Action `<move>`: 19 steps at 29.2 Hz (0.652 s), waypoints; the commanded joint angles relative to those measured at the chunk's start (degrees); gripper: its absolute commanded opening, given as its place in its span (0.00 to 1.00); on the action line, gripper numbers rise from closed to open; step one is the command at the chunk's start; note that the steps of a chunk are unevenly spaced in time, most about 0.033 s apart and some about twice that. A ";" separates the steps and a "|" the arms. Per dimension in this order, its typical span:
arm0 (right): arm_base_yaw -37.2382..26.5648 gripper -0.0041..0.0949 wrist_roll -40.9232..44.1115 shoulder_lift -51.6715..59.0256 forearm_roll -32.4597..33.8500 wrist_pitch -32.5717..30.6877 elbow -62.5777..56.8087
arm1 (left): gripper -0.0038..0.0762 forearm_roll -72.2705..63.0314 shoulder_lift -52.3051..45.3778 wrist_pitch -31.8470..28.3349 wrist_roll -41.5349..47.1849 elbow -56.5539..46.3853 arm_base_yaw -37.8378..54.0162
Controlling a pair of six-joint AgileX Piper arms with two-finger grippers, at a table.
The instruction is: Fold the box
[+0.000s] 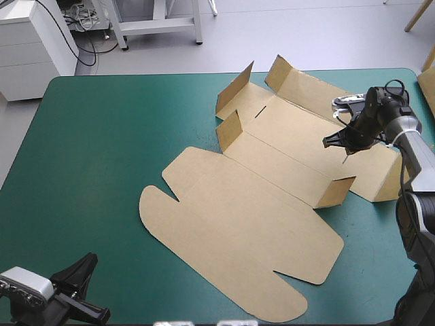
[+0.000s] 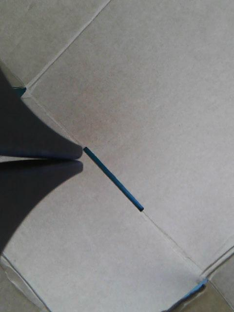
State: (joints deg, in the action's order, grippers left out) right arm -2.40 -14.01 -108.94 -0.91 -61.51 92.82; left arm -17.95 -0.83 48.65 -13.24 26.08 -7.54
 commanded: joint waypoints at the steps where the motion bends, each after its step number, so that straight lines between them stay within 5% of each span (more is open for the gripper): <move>1: 0.10 0.02 -1.28 2.93 -1.58 1.06 1.64 | 0.04 -1.30 -0.49 -4.29 0.20 1.29 0.01; 19: 0.10 0.02 -1.24 2.93 -2.03 1.79 1.64 | 0.04 -1.30 -0.49 -4.29 0.20 1.29 0.01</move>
State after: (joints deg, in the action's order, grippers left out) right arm -2.40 -15.05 -108.94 -3.04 -61.00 92.82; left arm -17.95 -0.83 48.65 -13.24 26.08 -7.54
